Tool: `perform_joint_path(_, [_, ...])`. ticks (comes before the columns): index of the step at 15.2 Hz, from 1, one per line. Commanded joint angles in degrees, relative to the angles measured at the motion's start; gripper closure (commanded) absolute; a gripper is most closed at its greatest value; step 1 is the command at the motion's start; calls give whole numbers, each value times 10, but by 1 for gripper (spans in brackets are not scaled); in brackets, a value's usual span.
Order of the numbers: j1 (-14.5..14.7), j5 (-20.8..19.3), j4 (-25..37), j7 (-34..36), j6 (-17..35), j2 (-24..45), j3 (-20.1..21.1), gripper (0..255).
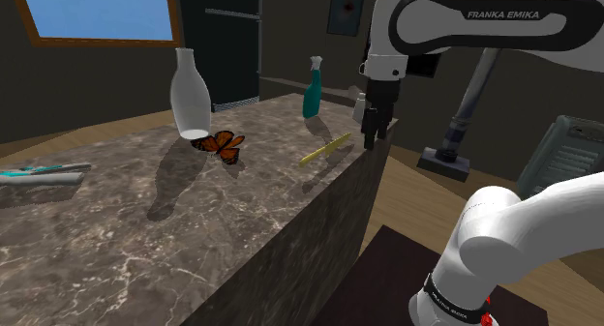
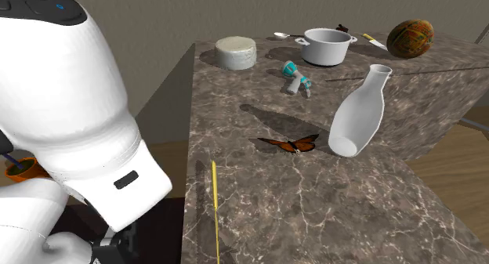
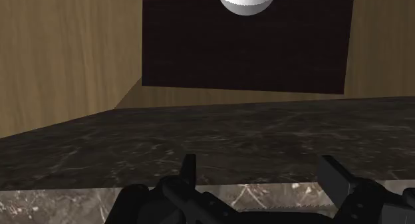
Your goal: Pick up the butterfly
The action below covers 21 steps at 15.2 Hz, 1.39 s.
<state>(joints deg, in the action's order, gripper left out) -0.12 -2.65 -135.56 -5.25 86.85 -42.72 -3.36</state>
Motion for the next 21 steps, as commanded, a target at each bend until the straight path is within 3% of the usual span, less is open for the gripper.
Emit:
perform_joint_path(1, [0, 0, 0, 0, 0, 0, 0, 0])
perform_joint_path(11, [37, -16, 110, -7, 112, 184, 48, 0])
perform_joint_path(21, [66, -67, 272, -1, 166, 367, 98, 0])
